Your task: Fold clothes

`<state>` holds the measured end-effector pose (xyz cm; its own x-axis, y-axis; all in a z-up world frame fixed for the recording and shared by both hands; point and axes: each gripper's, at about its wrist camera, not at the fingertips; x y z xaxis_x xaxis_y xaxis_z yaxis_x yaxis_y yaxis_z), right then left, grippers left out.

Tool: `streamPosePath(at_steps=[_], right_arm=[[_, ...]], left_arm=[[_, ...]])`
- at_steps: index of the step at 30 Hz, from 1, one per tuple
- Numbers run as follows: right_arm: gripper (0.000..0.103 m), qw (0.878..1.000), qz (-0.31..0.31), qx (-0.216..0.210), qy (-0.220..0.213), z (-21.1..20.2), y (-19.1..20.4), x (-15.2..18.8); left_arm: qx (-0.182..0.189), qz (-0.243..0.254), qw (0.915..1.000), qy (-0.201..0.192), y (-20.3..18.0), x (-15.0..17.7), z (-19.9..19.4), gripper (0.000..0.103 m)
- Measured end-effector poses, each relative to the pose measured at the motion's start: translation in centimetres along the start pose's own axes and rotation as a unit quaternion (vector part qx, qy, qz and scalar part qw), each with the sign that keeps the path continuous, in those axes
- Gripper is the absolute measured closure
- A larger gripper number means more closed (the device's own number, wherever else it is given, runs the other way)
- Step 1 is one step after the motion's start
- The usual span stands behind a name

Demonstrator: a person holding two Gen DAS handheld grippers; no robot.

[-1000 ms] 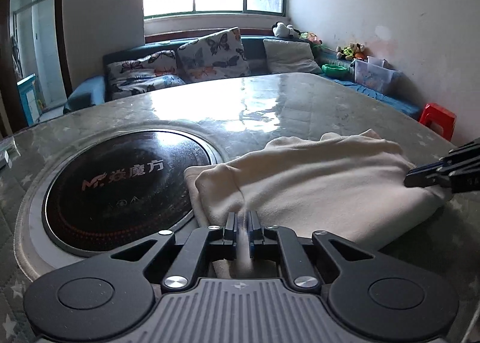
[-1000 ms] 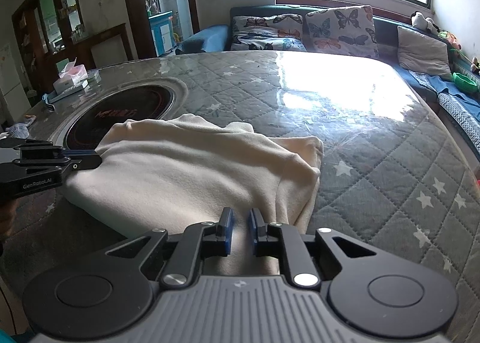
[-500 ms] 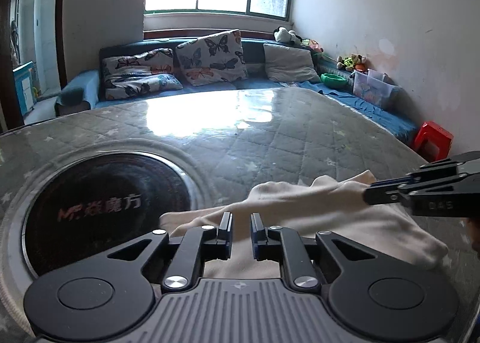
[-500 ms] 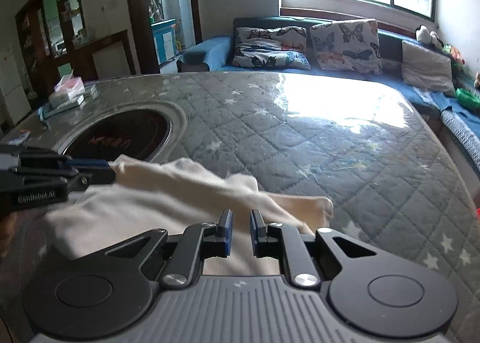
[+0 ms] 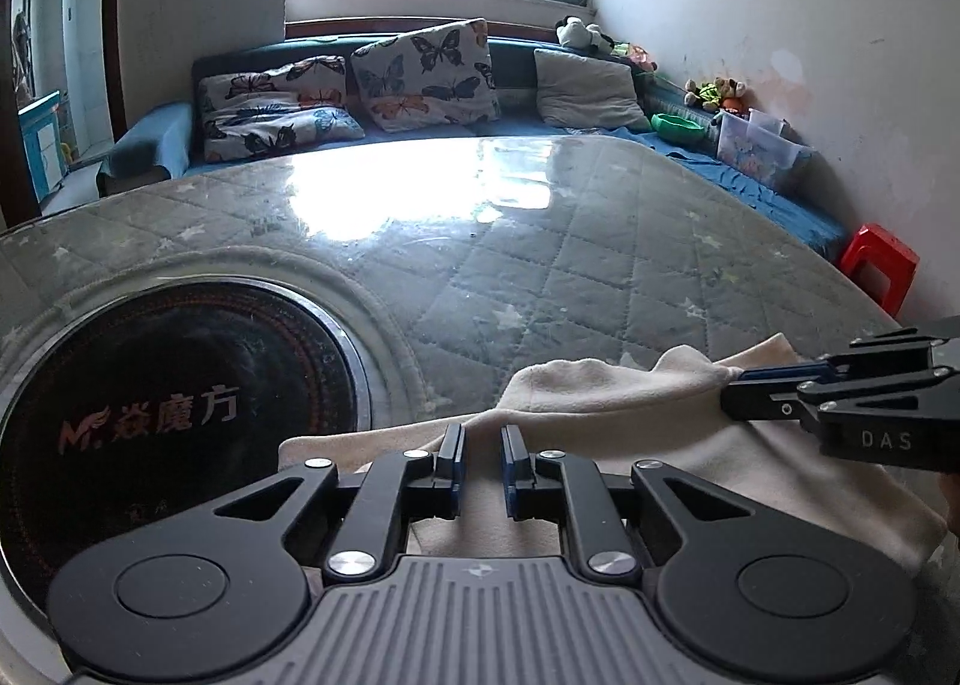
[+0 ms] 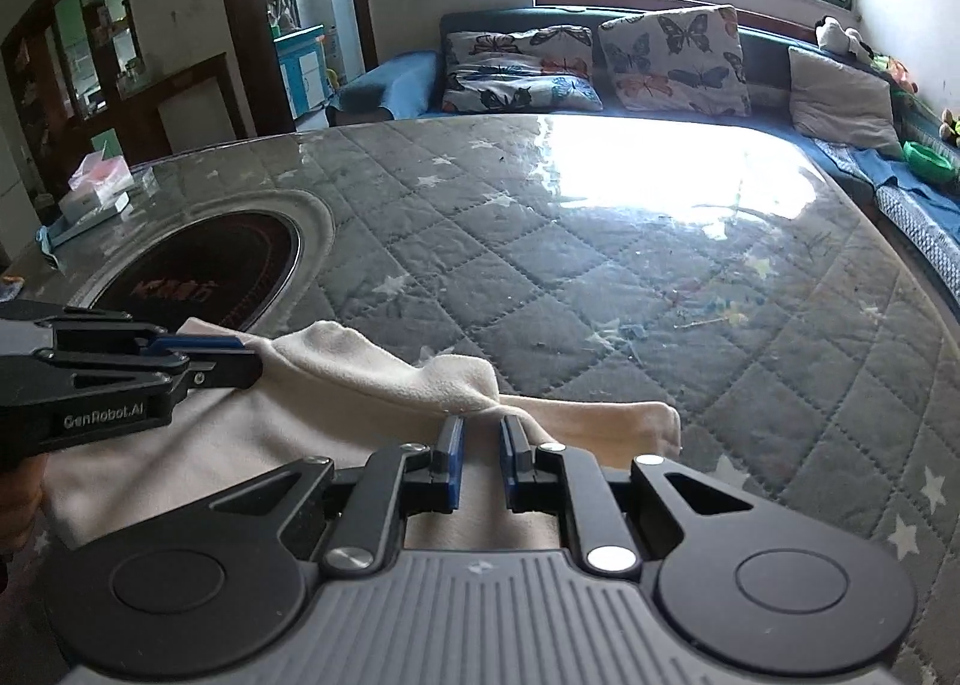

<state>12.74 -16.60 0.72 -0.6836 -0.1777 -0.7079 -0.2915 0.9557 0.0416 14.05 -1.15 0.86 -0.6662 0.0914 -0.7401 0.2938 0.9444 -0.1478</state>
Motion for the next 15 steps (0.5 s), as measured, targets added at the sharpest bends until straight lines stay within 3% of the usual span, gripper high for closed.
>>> streamPosePath(at_steps=[8, 15], right_arm=[[0.091, 1.000, -0.002, -0.012, -0.015, -1.0, 0.6, -0.8], [0.090, 1.000, -0.005, -0.011, 0.001, 0.5, 1.2, -1.0]], left_arm=[[0.012, 0.003, 0.9999, -0.009, -0.7, -0.5, -0.7, 0.087], [0.006, -0.003, 1.0000, 0.001, -0.7, -0.6, 0.3, 0.086]])
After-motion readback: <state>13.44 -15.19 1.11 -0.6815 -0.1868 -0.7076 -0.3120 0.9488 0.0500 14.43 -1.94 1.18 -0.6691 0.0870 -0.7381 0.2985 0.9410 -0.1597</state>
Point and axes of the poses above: each gripper's, at about its wrist camera, not at the fingertips, and z roughly the way its jaws point, y to its left, x to its underside, and after that the axes turned 4 degrees about -z, right-handed
